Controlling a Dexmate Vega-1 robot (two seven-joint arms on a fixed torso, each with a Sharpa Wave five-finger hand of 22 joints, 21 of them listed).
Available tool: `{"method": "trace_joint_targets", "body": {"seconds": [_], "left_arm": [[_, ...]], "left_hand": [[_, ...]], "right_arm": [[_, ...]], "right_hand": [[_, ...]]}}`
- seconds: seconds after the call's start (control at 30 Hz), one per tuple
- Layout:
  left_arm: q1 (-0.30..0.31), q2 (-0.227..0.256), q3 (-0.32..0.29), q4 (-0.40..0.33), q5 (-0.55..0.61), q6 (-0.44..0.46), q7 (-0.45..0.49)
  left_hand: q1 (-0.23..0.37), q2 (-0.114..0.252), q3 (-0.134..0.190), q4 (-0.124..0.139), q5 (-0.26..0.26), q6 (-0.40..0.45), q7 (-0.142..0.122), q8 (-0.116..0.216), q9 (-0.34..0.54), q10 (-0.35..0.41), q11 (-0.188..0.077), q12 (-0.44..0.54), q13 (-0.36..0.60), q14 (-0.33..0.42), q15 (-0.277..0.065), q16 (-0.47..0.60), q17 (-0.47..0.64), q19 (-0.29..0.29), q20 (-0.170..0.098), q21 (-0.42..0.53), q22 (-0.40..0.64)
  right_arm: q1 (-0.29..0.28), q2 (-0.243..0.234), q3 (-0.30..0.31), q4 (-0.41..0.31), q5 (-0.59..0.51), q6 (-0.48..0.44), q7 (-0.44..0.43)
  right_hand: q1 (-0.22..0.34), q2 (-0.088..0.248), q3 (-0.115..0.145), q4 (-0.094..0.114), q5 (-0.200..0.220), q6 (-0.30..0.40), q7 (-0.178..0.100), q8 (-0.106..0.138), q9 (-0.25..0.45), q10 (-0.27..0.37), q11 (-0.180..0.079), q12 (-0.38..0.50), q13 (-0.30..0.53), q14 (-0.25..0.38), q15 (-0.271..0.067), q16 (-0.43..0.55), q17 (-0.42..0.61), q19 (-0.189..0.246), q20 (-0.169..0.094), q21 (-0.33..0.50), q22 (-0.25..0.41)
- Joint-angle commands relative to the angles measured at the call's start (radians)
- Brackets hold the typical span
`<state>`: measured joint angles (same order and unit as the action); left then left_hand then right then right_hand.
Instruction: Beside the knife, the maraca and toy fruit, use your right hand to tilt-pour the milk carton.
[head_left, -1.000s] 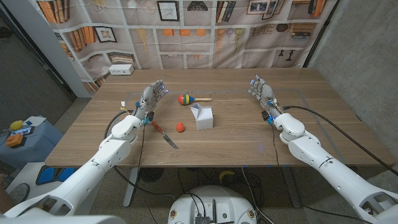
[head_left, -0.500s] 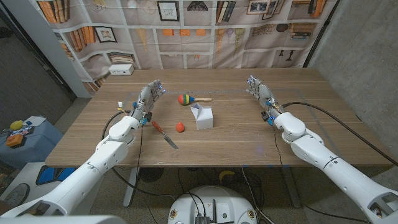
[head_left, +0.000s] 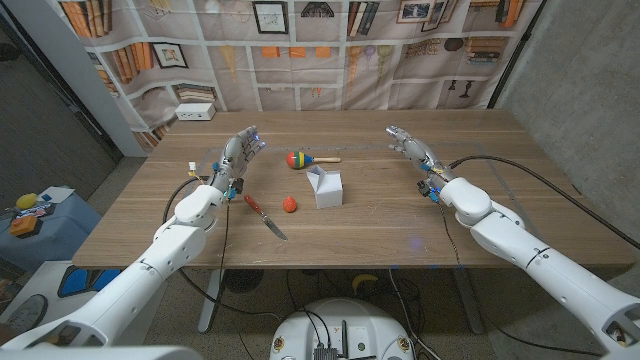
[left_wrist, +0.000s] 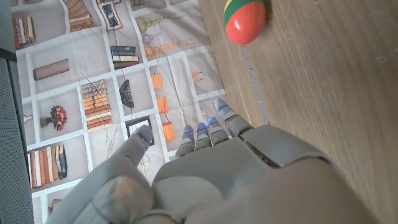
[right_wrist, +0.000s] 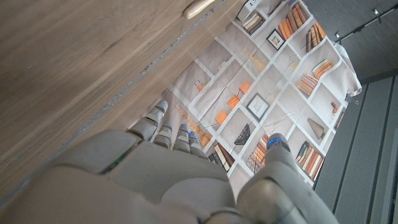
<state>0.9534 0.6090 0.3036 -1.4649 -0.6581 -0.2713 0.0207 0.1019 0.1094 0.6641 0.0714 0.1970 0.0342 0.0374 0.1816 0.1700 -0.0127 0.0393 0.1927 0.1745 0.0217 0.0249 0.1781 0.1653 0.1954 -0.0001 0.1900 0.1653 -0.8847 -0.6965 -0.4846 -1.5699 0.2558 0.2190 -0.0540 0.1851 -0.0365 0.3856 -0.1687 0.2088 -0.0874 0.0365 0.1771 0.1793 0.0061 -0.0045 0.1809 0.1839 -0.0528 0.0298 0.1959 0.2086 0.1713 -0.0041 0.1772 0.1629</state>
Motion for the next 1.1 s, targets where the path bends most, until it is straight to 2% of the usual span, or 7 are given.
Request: {"method": "trace_joint_targets", "body": {"seconds": [0.03,0.2,0.27,0.43,0.67,0.93,1.1], "left_arm": [[-0.012,-0.005,-0.003,0.003,-0.005,0.01,0.009],[-0.011,-0.003,-0.003,-0.004,-0.009,0.02,0.012],[-0.011,0.0,-0.003,-0.009,-0.009,0.027,0.014],[-0.006,-0.002,-0.006,-0.015,-0.016,0.033,0.02],[0.016,0.012,-0.013,-0.064,-0.003,0.049,0.059],[0.041,0.038,-0.025,-0.126,-0.005,0.088,0.088],[0.051,0.049,-0.031,-0.152,-0.007,0.111,0.104]], "left_hand": [[0.014,0.057,0.005,-0.01,0.0,0.001,-0.001,0.004,0.005,0.005,0.0,0.004,0.003,0.007,-0.005,0.002,0.003,0.009,0.0,0.005,0.005],[0.014,0.057,0.008,-0.013,-0.001,0.005,-0.001,0.005,0.005,0.008,-0.001,0.004,0.003,0.011,-0.007,0.002,0.003,0.012,0.0,0.005,0.005],[0.014,0.057,0.009,-0.014,-0.001,0.005,-0.001,0.005,0.005,0.009,-0.002,0.004,0.003,0.011,-0.006,0.002,0.003,0.013,0.001,0.006,0.005],[0.014,0.057,0.012,-0.016,-0.002,0.006,0.0,0.004,0.005,0.01,-0.002,0.004,0.003,0.013,-0.007,0.002,0.003,0.014,0.001,0.006,0.005],[0.013,0.057,0.015,-0.018,-0.003,0.01,0.0,0.005,0.005,0.012,-0.003,0.004,0.003,0.015,-0.007,0.002,0.004,0.015,0.001,0.006,0.005],[0.012,0.057,0.018,-0.02,-0.004,0.014,0.0,0.006,0.005,0.016,-0.004,0.005,0.003,0.016,-0.007,0.002,0.004,0.018,-0.001,0.006,0.005],[0.011,0.057,0.02,-0.021,-0.004,0.019,0.002,0.007,0.005,0.018,-0.004,0.005,0.003,0.02,-0.007,0.003,0.004,0.019,0.0,0.006,0.006]], "right_arm": [[0.013,-0.061,-0.025,-0.046,-0.098,-0.014,0.029],[0.003,-0.087,-0.023,-0.074,-0.13,-0.017,0.032],[0.001,-0.099,-0.024,-0.086,-0.149,-0.019,0.035],[0.0,-0.122,-0.028,-0.108,-0.184,-0.025,0.048],[-0.001,-0.141,-0.031,-0.119,-0.205,-0.015,0.075],[-0.001,-0.185,-0.043,-0.141,-0.273,0.032,0.118],[0.005,-0.194,-0.046,-0.14,-0.301,0.053,0.136]], "right_hand": [[0.033,-0.01,0.002,-0.012,0.009,-0.029,0.001,-0.002,0.002,-0.017,-0.003,-0.001,0.006,-0.023,0.004,-0.004,-0.001,-0.013,0.001,-0.002,0.003],[0.063,-0.032,0.001,-0.014,0.015,-0.071,0.007,-0.001,0.004,-0.036,0.003,0.0,0.008,-0.036,0.012,-0.004,-0.002,-0.034,0.009,-0.003,0.003],[0.08,-0.045,0.001,-0.014,0.019,-0.088,0.01,0.002,0.006,-0.047,0.005,0.001,0.009,-0.045,0.017,-0.004,-0.002,-0.05,0.026,-0.004,0.004],[0.116,-0.07,-0.002,-0.011,0.026,-0.133,0.019,0.004,0.009,-0.087,0.021,-0.002,0.011,-0.076,0.041,-0.006,0.0,-0.075,0.038,-0.002,0.005],[0.135,-0.08,-0.003,-0.009,0.03,-0.144,0.029,0.01,0.011,-0.091,0.041,0.005,0.013,-0.078,0.061,-0.001,0.002,-0.076,0.057,0.004,0.006],[0.149,-0.085,-0.004,-0.006,0.033,-0.171,0.035,0.007,0.012,-0.109,0.041,0.003,0.015,-0.09,0.071,-0.001,0.005,-0.076,0.067,0.007,0.007],[0.159,-0.09,-0.005,-0.005,0.035,-0.192,0.037,0.006,0.013,-0.127,0.044,0.002,0.016,-0.107,0.074,-0.002,0.007,-0.086,0.073,0.005,0.007]]}}
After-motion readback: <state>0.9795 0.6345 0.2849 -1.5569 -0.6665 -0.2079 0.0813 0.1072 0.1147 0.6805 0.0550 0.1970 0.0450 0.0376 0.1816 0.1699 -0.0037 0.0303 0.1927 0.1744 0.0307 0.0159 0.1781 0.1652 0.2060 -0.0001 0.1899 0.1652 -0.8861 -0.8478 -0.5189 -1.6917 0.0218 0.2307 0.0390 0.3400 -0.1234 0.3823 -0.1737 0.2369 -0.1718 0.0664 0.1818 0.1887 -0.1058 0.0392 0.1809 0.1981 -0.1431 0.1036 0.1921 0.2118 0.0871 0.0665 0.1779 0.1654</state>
